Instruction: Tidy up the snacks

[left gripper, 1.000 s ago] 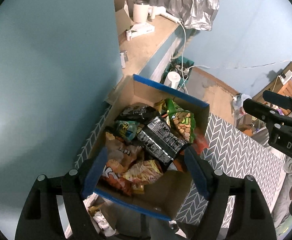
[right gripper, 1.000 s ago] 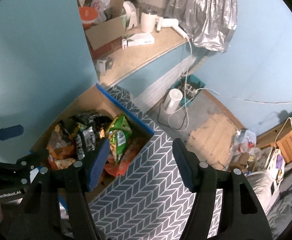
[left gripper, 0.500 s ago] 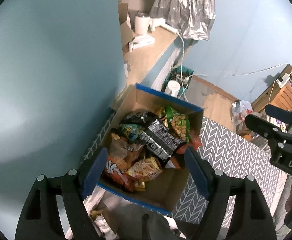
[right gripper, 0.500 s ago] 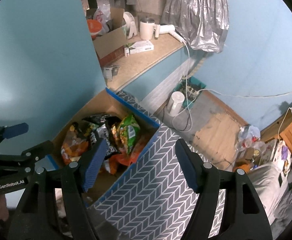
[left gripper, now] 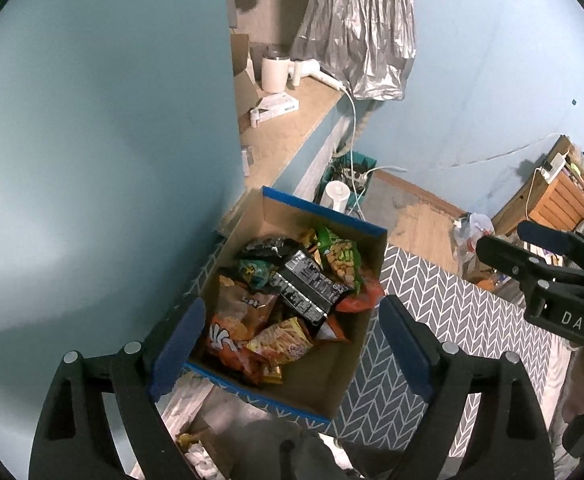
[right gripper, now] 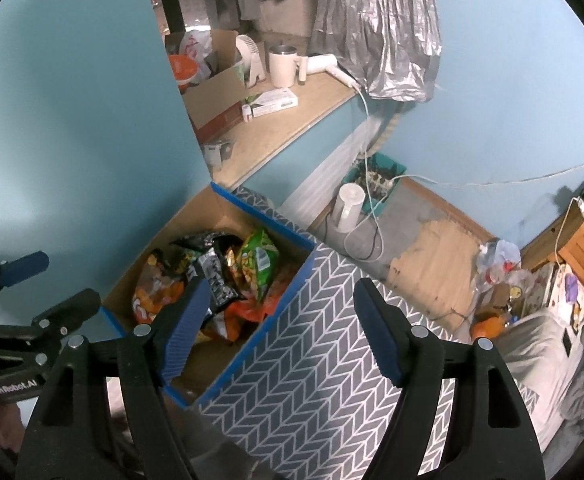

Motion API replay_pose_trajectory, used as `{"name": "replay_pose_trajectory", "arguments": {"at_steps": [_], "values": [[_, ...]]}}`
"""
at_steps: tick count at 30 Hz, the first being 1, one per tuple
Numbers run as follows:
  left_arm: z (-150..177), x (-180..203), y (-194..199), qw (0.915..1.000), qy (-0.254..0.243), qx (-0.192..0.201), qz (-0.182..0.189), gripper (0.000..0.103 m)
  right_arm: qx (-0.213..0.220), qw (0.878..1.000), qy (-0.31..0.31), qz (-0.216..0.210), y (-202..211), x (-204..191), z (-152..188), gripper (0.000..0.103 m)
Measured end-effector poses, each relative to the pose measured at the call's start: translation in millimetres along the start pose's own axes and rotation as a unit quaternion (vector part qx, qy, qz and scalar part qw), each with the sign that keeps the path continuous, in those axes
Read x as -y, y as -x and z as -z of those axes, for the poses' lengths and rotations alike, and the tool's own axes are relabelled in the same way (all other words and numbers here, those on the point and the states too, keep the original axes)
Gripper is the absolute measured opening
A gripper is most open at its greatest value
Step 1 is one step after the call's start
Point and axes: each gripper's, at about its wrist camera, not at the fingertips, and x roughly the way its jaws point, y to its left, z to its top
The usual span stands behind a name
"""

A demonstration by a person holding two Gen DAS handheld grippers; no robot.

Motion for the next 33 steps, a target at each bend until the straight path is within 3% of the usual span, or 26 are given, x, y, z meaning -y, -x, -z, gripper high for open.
{"name": "replay_pose_trajectory", "arguments": {"at_steps": [33], "values": [[6,5,2,0.9998,-0.013,-0.010,0.009,0.090,-0.001,0.999,-0.038,0.000,9,8,11,0.074]]}}
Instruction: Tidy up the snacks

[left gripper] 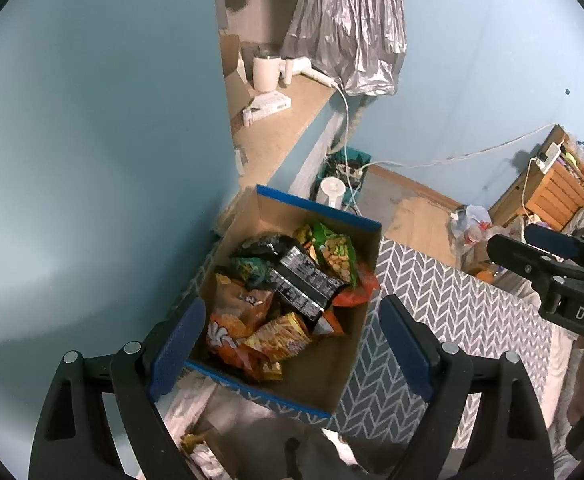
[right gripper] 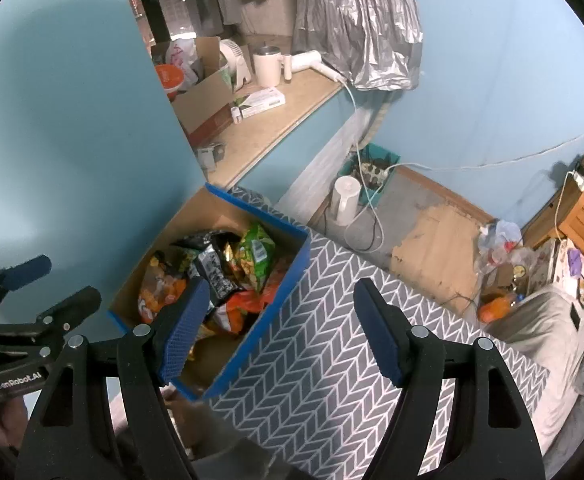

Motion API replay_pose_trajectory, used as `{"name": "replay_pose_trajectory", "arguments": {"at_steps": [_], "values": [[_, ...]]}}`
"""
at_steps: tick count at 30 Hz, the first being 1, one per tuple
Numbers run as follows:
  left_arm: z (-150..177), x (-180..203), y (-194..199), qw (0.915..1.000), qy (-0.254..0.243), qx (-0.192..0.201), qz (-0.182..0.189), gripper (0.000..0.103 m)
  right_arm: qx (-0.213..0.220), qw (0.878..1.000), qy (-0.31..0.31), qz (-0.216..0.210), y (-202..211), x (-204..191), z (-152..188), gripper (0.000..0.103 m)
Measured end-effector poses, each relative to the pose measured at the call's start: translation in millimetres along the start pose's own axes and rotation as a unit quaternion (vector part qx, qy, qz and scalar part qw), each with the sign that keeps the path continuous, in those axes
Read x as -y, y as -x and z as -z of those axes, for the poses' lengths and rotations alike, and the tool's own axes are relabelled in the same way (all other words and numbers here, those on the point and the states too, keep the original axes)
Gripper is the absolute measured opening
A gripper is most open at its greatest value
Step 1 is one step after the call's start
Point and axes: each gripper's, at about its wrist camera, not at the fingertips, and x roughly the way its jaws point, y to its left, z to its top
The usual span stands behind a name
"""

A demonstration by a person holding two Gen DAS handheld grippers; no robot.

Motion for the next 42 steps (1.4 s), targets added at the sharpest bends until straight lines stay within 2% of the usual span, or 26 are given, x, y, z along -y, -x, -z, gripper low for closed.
{"name": "replay_pose_trajectory", "arguments": {"at_steps": [42], "values": [[-7,-4,-3,0.9998,-0.011,-0.012,0.006,0.090,0.006,1.000,-0.016,0.000,2,-1,-11,0.074]]}}
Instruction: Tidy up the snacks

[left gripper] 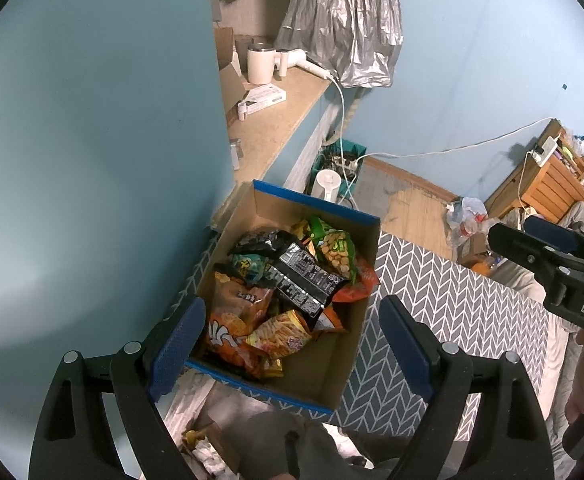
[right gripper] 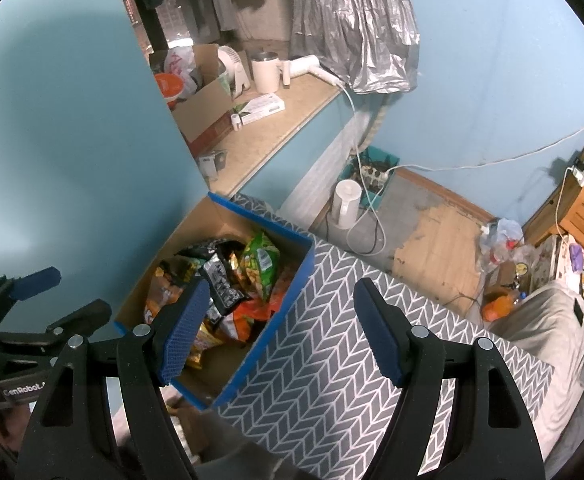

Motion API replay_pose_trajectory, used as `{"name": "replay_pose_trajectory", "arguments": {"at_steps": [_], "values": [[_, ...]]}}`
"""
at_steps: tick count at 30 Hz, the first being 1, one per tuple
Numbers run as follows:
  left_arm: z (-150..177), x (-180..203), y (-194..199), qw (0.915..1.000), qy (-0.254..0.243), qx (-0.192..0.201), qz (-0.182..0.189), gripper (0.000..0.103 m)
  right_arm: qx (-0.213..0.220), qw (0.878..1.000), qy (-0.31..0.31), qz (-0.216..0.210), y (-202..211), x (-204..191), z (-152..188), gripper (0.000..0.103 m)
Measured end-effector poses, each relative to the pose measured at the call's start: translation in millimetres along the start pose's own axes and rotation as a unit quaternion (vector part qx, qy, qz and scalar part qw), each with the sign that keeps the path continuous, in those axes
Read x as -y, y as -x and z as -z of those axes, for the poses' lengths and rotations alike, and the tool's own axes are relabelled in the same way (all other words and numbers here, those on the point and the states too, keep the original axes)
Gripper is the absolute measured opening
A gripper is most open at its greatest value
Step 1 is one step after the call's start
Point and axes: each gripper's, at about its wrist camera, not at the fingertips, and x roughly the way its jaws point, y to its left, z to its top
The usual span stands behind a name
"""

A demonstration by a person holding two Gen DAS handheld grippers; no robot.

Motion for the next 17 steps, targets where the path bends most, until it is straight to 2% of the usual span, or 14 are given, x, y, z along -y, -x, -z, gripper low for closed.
{"name": "replay_pose_trajectory", "arguments": {"at_steps": [10,17], "values": [[-1.8,-2.0,-1.6,0.9999,-0.003,0.006,0.008,0.090,-0.006,1.000,-0.013,0.003,-7.5,-4.3,2.5,0.074],[-4.5,2.4,-4.3,0.9997,-0.023,0.001,0.007,0.090,-0.008,1.000,-0.022,0.007,-10.8,-3.1,2.0,0.074]]}}
